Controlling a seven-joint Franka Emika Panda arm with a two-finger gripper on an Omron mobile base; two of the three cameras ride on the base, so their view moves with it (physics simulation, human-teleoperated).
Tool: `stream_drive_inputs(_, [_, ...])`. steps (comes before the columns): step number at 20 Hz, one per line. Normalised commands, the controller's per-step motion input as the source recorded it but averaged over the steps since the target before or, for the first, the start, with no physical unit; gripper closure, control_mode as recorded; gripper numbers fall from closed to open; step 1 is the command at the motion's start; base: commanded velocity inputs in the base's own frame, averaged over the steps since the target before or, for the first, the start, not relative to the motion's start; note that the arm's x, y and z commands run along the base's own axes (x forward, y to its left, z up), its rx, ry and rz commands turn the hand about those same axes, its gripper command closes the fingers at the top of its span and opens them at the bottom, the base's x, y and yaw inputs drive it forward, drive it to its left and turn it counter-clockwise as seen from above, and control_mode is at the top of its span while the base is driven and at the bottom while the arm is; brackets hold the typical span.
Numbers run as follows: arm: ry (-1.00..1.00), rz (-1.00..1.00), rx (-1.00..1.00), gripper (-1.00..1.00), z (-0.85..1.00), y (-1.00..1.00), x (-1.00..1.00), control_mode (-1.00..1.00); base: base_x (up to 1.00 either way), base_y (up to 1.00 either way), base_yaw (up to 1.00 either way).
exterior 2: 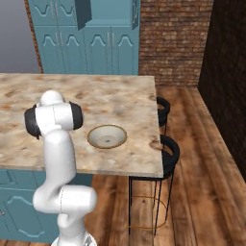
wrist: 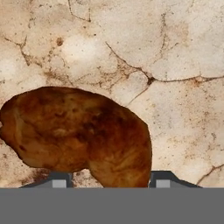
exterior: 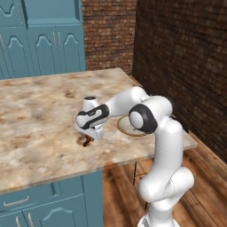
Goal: Retrieve the bowl from the cabinet, then place the raw meat into the bowl to avoid contamination.
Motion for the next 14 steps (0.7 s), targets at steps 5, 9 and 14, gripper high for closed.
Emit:
stream_drive_inputs(5, [-0.03,0.00,0.02,1.00,-0.24,0.04,-0.03,-1.00,0.00,0.00,0.00])
stream_drive_inputs(9, [-0.03,0.00,0.01,1.00,-0.14,0.00,-0.04,-1.00,0.00,0.00,0.00])
stream_drive_inputs(14, [0.00,0.00,0.00,1.00,0.10,-0.01,-0.09,-1.00,0.00,0.00,0.00])
